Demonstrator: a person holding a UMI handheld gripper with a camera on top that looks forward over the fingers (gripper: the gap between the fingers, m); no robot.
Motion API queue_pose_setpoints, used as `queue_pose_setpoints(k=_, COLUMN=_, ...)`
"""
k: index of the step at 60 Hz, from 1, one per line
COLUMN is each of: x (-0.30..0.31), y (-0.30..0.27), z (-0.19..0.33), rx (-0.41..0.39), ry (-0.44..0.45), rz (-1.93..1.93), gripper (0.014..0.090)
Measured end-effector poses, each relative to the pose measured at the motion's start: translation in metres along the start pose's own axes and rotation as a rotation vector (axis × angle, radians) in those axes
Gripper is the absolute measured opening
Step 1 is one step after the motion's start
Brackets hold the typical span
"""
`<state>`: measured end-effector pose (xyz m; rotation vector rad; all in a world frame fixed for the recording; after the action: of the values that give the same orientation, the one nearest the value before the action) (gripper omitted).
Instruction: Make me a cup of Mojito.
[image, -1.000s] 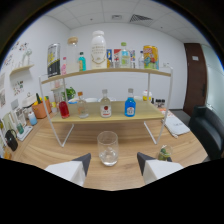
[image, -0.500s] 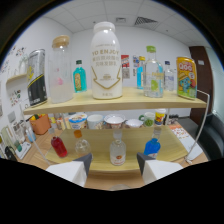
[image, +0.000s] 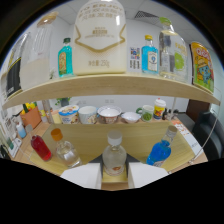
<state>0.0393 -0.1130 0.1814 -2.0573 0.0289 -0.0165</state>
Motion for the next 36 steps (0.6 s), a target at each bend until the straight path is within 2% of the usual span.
queue_pose_setpoints(k=12, x=-0.001, y=-0.005, z=-0.015, rx=0.015, ry=-0.005, rz=-0.005, gripper=0.0343)
queue_pose_setpoints(k=22, x=0.01, y=-0.017, z=-0.054, rx=0.062, ry=-0.002, rz=0.058, gripper=0.0339)
queue_pose_setpoints(k=30, x=0.035, y=-0.009, z=-0.086, rx=0.073, ry=0.029, rz=0.09, gripper=0.0339)
queue_pose_setpoints(k=36, x=0.062, y=0.014, z=-0.097, rx=0.045, ry=0.069, rz=0.099, gripper=0.0338)
